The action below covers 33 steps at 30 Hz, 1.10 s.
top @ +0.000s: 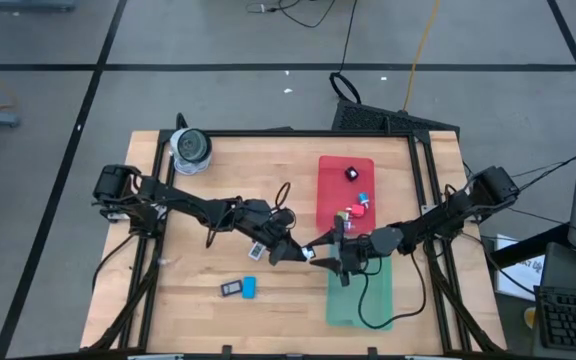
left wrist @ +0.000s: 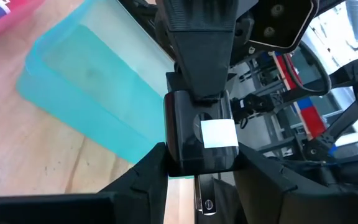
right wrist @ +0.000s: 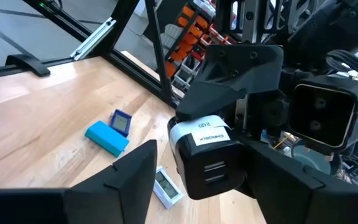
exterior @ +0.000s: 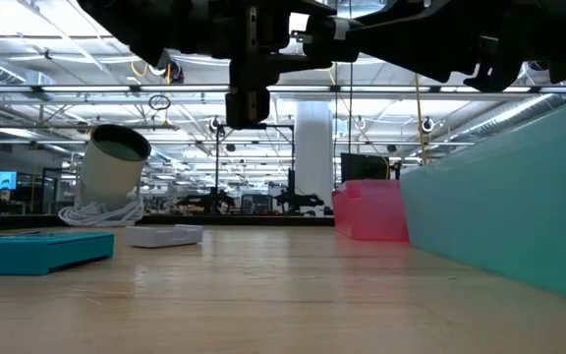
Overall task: Pick & Place Office items
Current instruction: Put the black charger adapter into the red bin
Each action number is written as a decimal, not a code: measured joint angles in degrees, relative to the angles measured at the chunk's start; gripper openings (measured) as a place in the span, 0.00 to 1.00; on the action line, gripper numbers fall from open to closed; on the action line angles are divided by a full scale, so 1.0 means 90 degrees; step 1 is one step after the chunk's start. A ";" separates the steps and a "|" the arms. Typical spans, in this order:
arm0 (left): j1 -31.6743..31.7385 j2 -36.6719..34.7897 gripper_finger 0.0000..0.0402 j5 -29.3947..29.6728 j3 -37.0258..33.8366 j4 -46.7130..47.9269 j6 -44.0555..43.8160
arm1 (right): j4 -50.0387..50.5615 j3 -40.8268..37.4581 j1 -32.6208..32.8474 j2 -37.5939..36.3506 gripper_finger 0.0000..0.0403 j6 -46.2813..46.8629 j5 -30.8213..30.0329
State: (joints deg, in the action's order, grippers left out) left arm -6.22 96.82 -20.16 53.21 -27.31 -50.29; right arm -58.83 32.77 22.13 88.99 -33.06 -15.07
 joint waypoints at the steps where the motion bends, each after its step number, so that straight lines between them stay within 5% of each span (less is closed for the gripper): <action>1: -0.0011 0.0000 0.37 0.0004 0.0000 -0.0018 -0.0069 | 0.0012 0.0000 0.0000 0.0000 0.55 -0.0052 -0.0001; 12: -0.0173 0.0000 0.37 0.0077 0.0000 -0.0152 -0.0094 | 0.0049 0.0000 0.0000 0.0002 0.48 -0.0120 0.0017; 27: -0.0175 0.0058 0.37 0.0100 0.0000 -0.0325 0.0000 | -0.0047 0.0143 -0.0005 0.0007 0.57 0.0232 0.0233; 33: -0.0170 0.0058 0.37 0.0095 0.0002 -0.0318 -0.0003 | 0.0014 0.0148 -0.0042 0.0007 0.53 0.0219 0.0206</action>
State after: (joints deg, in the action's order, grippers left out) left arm -7.75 97.34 -19.31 53.23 -30.17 -50.32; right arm -58.70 34.10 21.76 89.06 -31.09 -13.21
